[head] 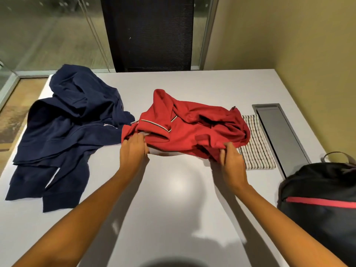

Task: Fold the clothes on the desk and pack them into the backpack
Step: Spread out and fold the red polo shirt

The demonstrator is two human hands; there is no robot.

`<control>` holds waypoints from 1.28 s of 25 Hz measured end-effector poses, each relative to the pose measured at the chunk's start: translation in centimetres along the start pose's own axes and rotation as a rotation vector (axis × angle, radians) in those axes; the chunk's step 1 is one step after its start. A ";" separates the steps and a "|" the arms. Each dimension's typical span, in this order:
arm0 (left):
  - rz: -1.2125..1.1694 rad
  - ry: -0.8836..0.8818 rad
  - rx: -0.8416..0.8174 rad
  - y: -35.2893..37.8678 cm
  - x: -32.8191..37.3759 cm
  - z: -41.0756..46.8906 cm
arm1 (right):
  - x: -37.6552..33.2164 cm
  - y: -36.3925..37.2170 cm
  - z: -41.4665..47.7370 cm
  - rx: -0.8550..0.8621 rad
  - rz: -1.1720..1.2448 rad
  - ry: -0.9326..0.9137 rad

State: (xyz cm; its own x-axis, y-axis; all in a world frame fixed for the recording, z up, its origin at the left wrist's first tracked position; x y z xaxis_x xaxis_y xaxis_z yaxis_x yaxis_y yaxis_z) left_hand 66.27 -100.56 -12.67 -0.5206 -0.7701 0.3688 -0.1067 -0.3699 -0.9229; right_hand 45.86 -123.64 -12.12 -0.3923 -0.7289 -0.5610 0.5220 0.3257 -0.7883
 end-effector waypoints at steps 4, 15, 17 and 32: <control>-0.127 -0.302 0.218 -6.2 0.8 3.2 | 0.6 -5.5 -2.4 0.199 0.234 0.308; -0.416 -0.029 -0.092 -0.7 6.9 -5.6 | -1.0 -1.0 -17.0 -0.148 0.954 1.096; -0.599 -0.118 -0.243 1.3 7.2 -11.7 | -1.7 -0.9 -17.8 -0.209 0.746 0.924; -0.574 -0.209 -0.078 -5.7 6.2 -19.9 | -5.2 -3.5 -17.6 0.127 0.446 0.097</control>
State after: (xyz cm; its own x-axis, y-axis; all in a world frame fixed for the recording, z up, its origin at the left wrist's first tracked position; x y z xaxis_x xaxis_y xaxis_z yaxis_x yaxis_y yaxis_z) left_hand 46.79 -92.91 -7.31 -0.1857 -0.5478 0.8157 -0.3868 -0.7224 -0.5732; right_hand 32.77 -110.43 -10.92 -0.1743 -0.4730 -0.8636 0.7416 0.5139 -0.4312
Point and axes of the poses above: each hand's wrist, its own z-axis towards the middle knuckle, its own y-axis out of the palm, x = y × z, the point moved 6 cm from there along z, towards the middle knuckle, and after that the axes turned 4 degrees about -y, right-handed, at the moved point
